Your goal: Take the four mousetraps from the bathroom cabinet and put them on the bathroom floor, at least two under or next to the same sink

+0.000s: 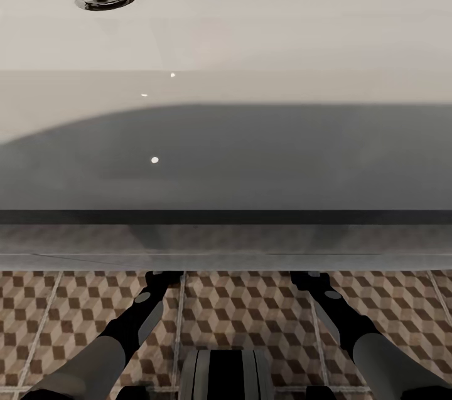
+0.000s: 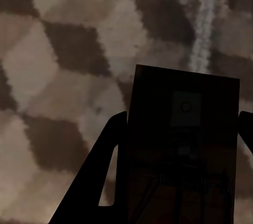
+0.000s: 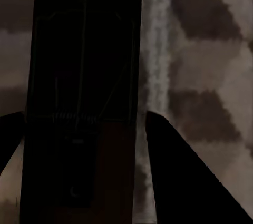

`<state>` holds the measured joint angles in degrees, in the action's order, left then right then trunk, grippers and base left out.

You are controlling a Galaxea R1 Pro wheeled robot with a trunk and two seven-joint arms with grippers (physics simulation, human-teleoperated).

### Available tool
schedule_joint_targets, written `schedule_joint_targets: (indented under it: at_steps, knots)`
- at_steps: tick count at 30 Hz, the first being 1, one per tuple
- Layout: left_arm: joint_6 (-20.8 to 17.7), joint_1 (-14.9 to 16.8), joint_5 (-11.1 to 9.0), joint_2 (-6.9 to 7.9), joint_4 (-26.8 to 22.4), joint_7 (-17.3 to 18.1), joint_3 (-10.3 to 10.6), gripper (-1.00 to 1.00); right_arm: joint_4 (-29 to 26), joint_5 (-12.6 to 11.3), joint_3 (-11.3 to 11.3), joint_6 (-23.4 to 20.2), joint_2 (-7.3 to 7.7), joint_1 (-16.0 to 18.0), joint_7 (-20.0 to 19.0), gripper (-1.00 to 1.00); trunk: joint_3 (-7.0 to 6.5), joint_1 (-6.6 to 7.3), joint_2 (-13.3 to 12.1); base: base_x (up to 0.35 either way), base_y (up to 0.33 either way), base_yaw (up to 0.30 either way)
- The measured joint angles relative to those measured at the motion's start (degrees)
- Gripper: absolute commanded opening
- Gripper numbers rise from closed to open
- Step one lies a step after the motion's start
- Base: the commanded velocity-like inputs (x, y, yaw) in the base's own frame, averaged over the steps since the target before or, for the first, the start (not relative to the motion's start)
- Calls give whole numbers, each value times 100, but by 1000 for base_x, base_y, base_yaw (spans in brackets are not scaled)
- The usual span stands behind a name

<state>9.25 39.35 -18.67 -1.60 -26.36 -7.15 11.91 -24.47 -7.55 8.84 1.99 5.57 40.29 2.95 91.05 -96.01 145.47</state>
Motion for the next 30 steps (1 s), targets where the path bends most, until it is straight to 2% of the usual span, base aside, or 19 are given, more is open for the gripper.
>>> schedule_joint_targets:
  at_steps: [30]
  knots:
    - [0,-1,5,-3,5,2,0,-100,0,-2,0,0,0,-1,-1,100,0,0,0,0,0,0]
